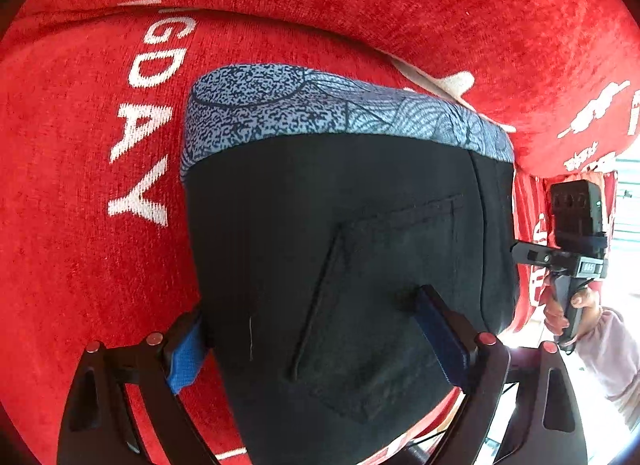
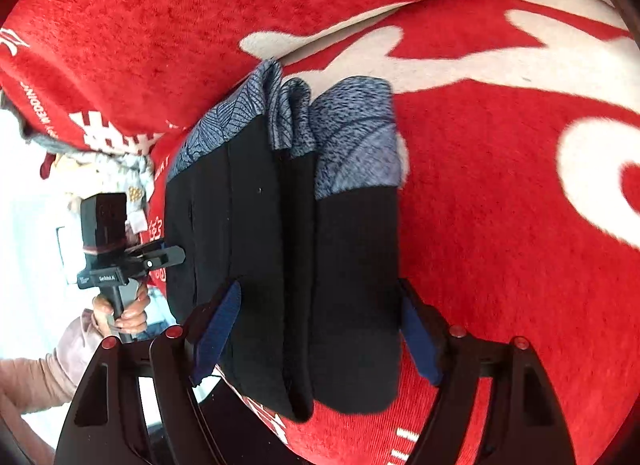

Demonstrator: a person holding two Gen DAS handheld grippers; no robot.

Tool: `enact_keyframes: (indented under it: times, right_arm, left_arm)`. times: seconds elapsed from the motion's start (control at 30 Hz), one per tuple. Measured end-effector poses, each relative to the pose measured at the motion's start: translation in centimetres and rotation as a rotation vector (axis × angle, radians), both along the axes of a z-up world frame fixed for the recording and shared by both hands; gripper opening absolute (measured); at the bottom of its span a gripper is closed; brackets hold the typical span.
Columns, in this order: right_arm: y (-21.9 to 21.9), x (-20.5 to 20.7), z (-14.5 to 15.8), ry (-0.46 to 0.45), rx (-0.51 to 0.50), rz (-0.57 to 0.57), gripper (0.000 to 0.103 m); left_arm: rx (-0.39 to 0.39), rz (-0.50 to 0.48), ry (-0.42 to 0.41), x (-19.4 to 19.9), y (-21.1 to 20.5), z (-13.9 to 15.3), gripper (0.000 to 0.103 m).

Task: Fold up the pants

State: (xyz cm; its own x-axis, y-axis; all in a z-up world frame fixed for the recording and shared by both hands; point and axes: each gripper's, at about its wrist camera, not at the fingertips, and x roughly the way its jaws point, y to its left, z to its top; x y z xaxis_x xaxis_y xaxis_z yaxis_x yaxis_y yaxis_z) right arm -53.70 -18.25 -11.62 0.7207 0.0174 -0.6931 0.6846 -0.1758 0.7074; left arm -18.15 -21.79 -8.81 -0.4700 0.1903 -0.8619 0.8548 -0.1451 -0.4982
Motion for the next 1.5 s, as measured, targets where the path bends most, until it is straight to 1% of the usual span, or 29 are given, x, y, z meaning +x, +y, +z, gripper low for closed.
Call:
enact_keyframes:
  times: [0.07,0.1,0.2,0.23,0.27,0.3,0.33,0.37,0.4,0.43,0.5,0.57,0.63,0.67,0.8,0.97,1.0,1.1,1.17,1.27,1.33,1.4,1.43,1.47,1.5]
  right_arm:
    - [-0.3,0.2,-0.4,-0.02,0.001,0.005,0.081]
    - [-0.5,0.2,-0.8,-0.04,0.001,-0.001,0.081]
    - [-0.6,-0.6,-1.2,-0.07,0.024,-0.037,0.081]
    - [-0.5,-0.9,-1.2,-0.068,0.035,-0.049,0.078]
    - [-0.4,-0.9,-1.2,-0.056,0.041,-0.054,0.074]
    - [-0.3,-0.8,-1.1,-0.036,0.041,-0.05,0.071]
    - [-0.2,-0.7,-0.8,-0.028,0.037,-0.045,0.063]
    - [-0.2,-0.7,-0.7,-0.033,0.038,-0.047,0.058]
    - [-0.1,-0.5,-0.4,-0.03,0.034,-0.048,0.056]
    - [-0.2,-0.2,0.0,-0.024,0.027,-0.041,0.052]
    - [-0.1,0.0,0.8,-0.027,0.013,-0.041,0.047]
    - [0.0,-0.2,1.6,-0.05,0.004,-0.052,0.042]
    - [0.3,-0.5,2.4,-0.082,-0.004,-0.06,0.039]
    - [0.5,-0.5,2.9,-0.101,-0.008,-0.067,0.038]
    - [1.1,-0.1,4.6,-0.13,-0.015,-0.071,0.038]
    - [3.3,2.2,7.0,-0.167,-0.028,-0.078,0.038]
    - [4.1,2.8,7.4,-0.182,-0.027,-0.094,0.038]
    - [6.0,4.6,7.8,-0.216,-0.013,-0.127,0.038]
    - [6.9,7.0,7.9,-0.226,-0.006,-0.127,0.038]
    - [8.3,10.3,7.1,-0.238,0.016,-0.127,0.038]
    - [9.0,11.9,6.1,-0.218,0.032,-0.113,0.038]
    - [9.3,13.5,4.2,-0.167,0.079,-0.09,0.038]
    - [9.3,14.0,3.3,-0.119,0.103,-0.072,0.042]
    - [9.2,14.5,2.7,-0.058,0.115,-0.055,0.048]
    - [9.1,14.5,2.3,-0.02,0.12,-0.051,0.052]
  left_arm:
    - [-0.014,0.003,0.004,-0.1,0.0,-0.1,0.096]
    - [-0.022,0.0,0.003,-0.3,0.0,-0.1,0.098]
    - [-0.063,-0.001,-0.026,-1.2,0.1,-0.1,0.099]
    - [-0.073,0.003,-0.033,-1.4,0.1,-0.1,0.099]
    - [-0.08,0.011,-0.036,-1.4,0.2,0.0,0.096]
    - [-0.089,0.02,-0.035,-1.5,0.3,0.2,0.09]
    - [-0.103,0.028,-0.035,-1.7,0.4,0.6,0.087]
    - [-0.116,0.029,-0.037,-1.8,0.5,1.0,0.081]
    - [-0.126,0.028,-0.039,-1.9,0.6,1.3,0.074]
    - [-0.138,0.028,-0.04,-1.9,0.7,1.8,0.071]
    - [-0.148,0.034,-0.032,-1.9,0.8,2.6,0.06]
    - [-0.15,0.043,-0.016,-1.9,0.9,3.1,0.055]
    - [-0.153,0.042,-0.011,-1.9,1.1,3.7,0.052]
    - [-0.154,0.04,-0.011,-1.8,1.3,4.0,0.052]
    - [-0.169,0.028,0.006,-1.4,2.2,5.6,0.052]
    - [-0.157,0.047,0.021,1.1,3.8,7.3,0.052]
    - [-0.156,0.049,0.021,1.6,4.2,7.7,0.052]
    - [-0.165,0.04,-0.006,3.7,5.5,8.8,0.052]
    - [-0.176,0.029,-0.042,5.0,6.7,9.3,0.052]
    - [-0.177,0.034,-0.089,7.6,8.0,8.9,0.052]
    - [-0.165,0.048,-0.121,10.1,8.8,7.8,0.052]
    - [-0.126,0.067,-0.158,12.0,9.3,6.0,0.054]
    - [-0.112,0.081,-0.16,13.0,9.5,5.0,0.058]
    - [-0.123,0.096,-0.151,13.7,9.7,4.6,0.063]
    - [-0.135,0.104,-0.157,14.2,9.6,4.6,0.063]
